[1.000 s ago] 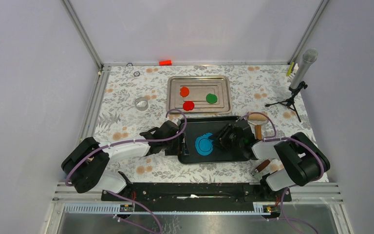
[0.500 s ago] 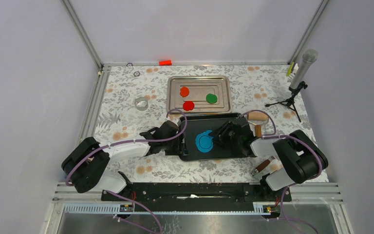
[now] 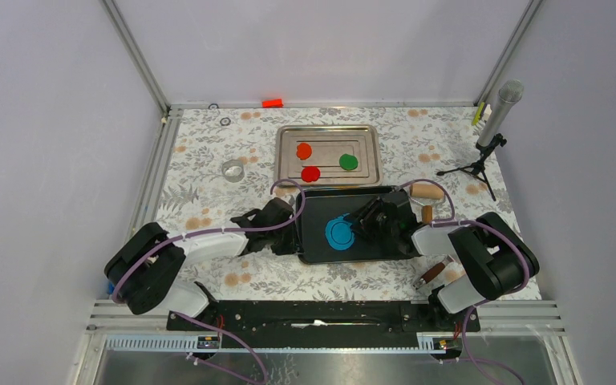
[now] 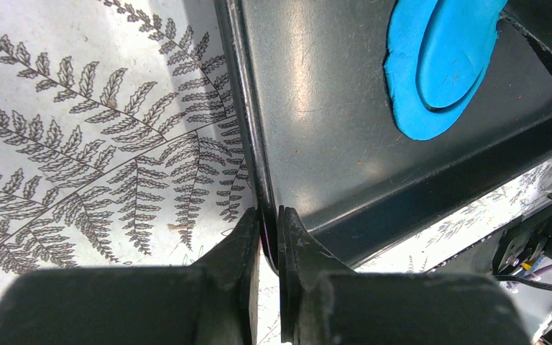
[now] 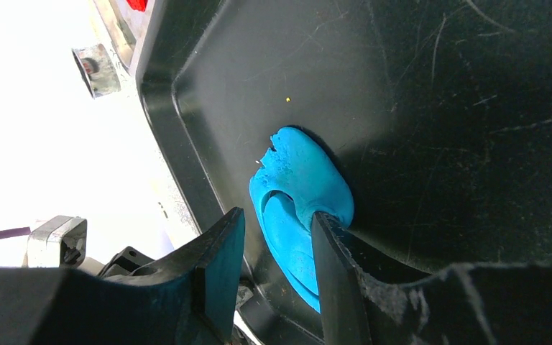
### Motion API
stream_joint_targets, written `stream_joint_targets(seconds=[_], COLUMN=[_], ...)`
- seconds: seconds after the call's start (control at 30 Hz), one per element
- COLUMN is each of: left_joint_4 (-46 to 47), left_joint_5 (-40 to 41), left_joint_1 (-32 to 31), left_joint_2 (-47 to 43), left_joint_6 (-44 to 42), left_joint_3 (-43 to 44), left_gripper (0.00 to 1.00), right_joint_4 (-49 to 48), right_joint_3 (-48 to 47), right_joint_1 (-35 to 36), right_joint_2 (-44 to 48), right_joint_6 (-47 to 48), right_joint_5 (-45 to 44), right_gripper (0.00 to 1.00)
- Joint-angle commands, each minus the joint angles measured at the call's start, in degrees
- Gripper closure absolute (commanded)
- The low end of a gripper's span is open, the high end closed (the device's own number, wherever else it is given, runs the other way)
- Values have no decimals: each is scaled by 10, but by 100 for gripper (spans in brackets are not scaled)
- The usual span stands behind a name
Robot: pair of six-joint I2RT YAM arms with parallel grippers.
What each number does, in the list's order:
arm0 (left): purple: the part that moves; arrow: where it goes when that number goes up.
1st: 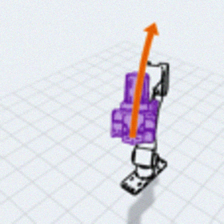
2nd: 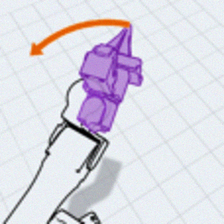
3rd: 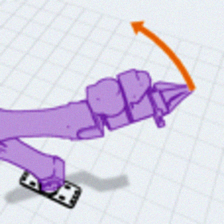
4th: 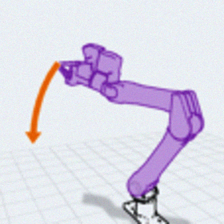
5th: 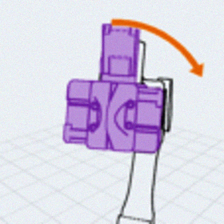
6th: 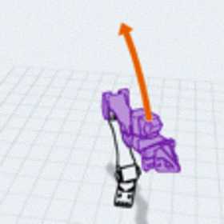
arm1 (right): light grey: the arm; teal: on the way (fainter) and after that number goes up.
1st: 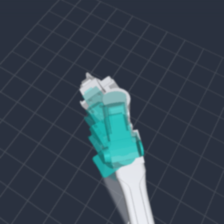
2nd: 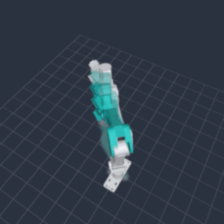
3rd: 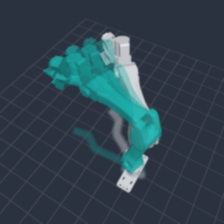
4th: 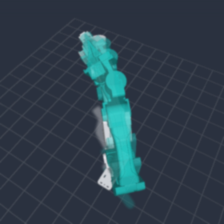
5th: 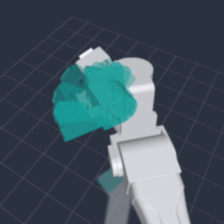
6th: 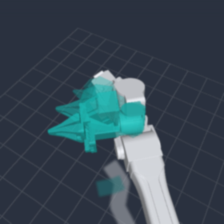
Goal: Roll out the dumpling wrappers from the dough
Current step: Remove the dumpling wrapper from the work surface.
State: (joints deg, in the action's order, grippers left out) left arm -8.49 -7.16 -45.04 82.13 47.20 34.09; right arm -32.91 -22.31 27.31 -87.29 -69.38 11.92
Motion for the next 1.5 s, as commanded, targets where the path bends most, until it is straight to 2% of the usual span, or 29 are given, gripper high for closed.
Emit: stream_joint_targets(seconds=[0.0,0.4,1.07,1.23,1.47], left_joint_4=[-76,-81,-86,-85,-87], left_joint_5=[-2,3,1,0,5], left_joint_1=[-14,-14,-14,-13,-13], left_joint_2=[40,36,34,33,30], left_joint_6=[-69,-64,-64,-64,-63], left_joint_3=[-40,-41,-40,-40,-39], left_gripper=[100,100,100,100,100], right_joint_4=[-49,-23,-35,-13,133], right_joint_3=[-29,-36,-73,-65,-61], right_joint_1=[-1,-7,-22,-24,-28], right_joint_2=[3,21,-27,24,163], right_joint_6=[-3,10,27,47,132], right_joint_5=[-26,-54,-28,-15,-31], right_gripper=[54,53,53,53,50])
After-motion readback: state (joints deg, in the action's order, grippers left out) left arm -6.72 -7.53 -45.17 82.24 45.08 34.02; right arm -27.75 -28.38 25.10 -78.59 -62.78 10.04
